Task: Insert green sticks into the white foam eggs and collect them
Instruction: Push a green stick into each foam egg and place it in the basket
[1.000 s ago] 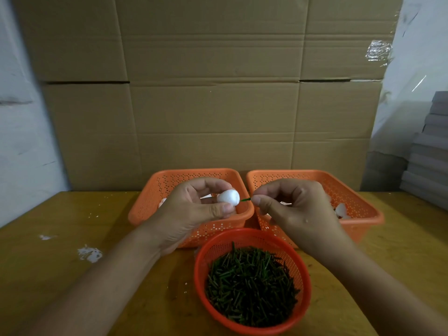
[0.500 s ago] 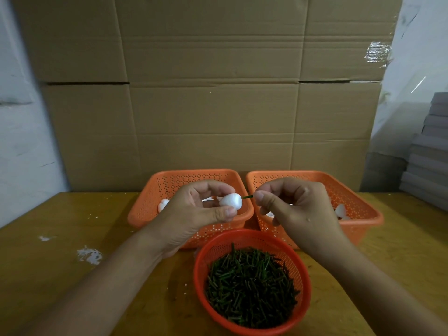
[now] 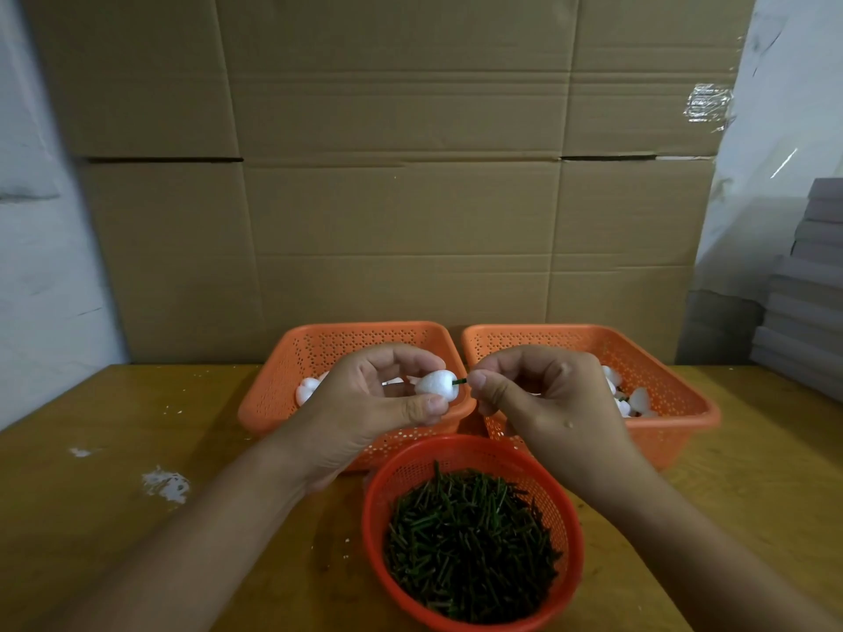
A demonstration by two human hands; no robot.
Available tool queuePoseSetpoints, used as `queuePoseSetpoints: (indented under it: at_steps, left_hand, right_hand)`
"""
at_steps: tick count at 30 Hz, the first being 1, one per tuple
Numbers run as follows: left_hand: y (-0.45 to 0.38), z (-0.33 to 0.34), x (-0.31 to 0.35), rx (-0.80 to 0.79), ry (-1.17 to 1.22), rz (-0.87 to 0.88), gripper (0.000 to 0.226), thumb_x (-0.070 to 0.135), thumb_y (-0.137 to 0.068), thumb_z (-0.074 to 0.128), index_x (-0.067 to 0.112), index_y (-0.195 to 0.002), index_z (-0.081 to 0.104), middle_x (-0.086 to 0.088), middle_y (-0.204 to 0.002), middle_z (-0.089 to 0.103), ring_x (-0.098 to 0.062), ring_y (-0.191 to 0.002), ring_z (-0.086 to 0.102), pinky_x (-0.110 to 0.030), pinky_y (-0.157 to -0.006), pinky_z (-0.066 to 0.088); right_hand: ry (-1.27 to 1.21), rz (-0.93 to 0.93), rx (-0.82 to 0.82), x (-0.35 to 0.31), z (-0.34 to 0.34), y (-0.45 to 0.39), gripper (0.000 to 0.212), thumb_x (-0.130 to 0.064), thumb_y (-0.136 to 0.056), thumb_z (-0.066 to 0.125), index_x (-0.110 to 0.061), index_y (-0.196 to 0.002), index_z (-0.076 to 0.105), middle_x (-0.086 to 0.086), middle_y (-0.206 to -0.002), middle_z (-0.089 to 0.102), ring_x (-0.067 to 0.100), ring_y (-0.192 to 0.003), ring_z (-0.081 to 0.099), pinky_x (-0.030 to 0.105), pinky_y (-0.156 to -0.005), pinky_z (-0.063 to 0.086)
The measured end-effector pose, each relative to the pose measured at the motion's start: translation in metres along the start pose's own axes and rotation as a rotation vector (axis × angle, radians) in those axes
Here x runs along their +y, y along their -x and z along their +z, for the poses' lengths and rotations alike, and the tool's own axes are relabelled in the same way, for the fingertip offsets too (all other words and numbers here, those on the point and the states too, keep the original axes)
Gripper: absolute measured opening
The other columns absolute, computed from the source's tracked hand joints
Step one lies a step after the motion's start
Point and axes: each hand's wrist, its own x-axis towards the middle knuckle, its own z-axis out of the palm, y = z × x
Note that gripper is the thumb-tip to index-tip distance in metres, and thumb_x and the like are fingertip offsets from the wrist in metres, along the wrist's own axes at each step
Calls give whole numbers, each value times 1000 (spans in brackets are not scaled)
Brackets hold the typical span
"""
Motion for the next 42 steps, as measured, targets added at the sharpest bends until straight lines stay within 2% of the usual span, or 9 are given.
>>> queuePoseSetpoints:
  at_steps: [9,17,26,35,38,42]
  left_hand:
    - [0,-1,0,16,8,-2,28,12,-73,85,24,-97,76,-7,-106,75,-21,-94,72,-29,-79,58]
    - [0,-1,1,10,15,-2,30,21,-69,86,24,-97,76,-4,-106,74,-20,-93,72,-29,-79,58]
    - [1,0,2,16,17,-22,26,15,-74,83,24,-98,77,-6,-106,74,-20,-92,72,-28,-78,58]
    - [0,1,-1,-2,11,-30,31,25,-70,87,25,-99,77,-9,-116,73,-22,-96,72,-28,-81,58]
    - [0,1,-1,-4,8,-30,32,25,-70,87,24,-100,77,-9,-117,72,-22,-97,72,-28,-82,58]
    - [0,3,-1,-8,21,-26,31,22,-71,86,21,-100,77,-10,-114,73,-21,-94,72,-28,-81,58]
  right_hand:
    - [22,-20,11,2,0,0,15,-14,-86,75,-24,-74,73,-4,-63,70,3,-56,61,17,-55,47]
    - [24,-17,19,2,-1,0,18,-14,-86,75,-27,-74,73,-6,-63,70,3,-57,61,18,-56,48]
    - [29,-24,-3,1,0,1,19,-9,-86,75,-24,-75,73,-7,-63,69,3,-56,60,13,-56,44]
    - [71,-20,-10,2,4,2,10,-10,-87,74,-17,-79,75,4,-67,71,17,-63,67,30,-63,53]
    - [66,-18,-13,3,4,3,10,-10,-87,74,-17,-78,74,5,-67,71,17,-63,66,29,-62,53]
    - [38,5,-12,5,6,4,10,-11,-87,74,-16,-79,75,3,-67,71,14,-62,66,21,-60,49]
